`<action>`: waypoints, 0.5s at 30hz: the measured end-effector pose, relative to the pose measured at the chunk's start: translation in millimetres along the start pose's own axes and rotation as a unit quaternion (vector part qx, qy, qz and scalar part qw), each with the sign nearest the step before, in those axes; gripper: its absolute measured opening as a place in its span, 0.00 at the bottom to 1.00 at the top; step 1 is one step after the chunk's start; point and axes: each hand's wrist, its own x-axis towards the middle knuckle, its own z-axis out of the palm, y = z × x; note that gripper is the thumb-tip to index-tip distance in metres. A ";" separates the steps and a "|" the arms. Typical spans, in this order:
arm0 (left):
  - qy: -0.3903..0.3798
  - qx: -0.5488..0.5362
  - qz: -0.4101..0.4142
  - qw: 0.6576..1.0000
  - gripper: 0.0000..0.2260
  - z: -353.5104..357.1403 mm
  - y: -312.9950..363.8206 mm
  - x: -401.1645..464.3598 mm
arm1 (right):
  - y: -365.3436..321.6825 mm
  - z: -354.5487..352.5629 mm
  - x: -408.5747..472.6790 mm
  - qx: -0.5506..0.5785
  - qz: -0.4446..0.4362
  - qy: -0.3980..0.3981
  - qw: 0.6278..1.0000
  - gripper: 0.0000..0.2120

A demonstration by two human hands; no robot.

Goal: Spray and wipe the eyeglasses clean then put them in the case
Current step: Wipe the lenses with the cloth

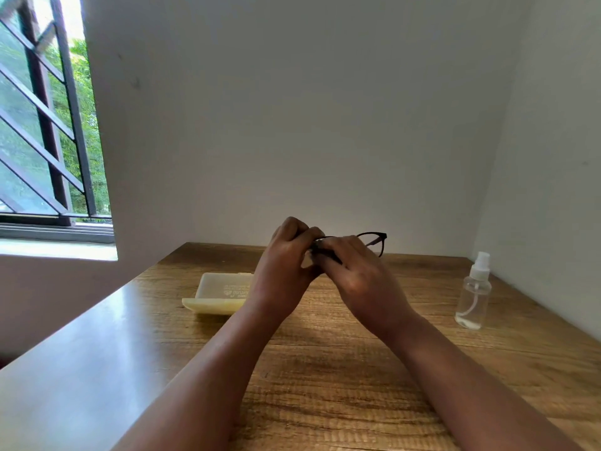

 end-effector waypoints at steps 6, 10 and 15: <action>0.002 0.002 -0.016 1.000 0.21 2.1 -0.7 1.4 | 7.0 -6.5 -0.1 0.006 0.079 0.007 0.997 0.17; -0.003 0.003 0.000 1.000 0.18 1.0 -0.8 0.4 | 5.3 -4.2 -4.3 0.013 0.016 -0.027 0.999 0.13; 0.000 0.003 -0.011 1.000 0.20 1.2 -1.7 1.9 | 8.5 -5.5 -0.5 0.024 0.059 -0.005 0.998 0.15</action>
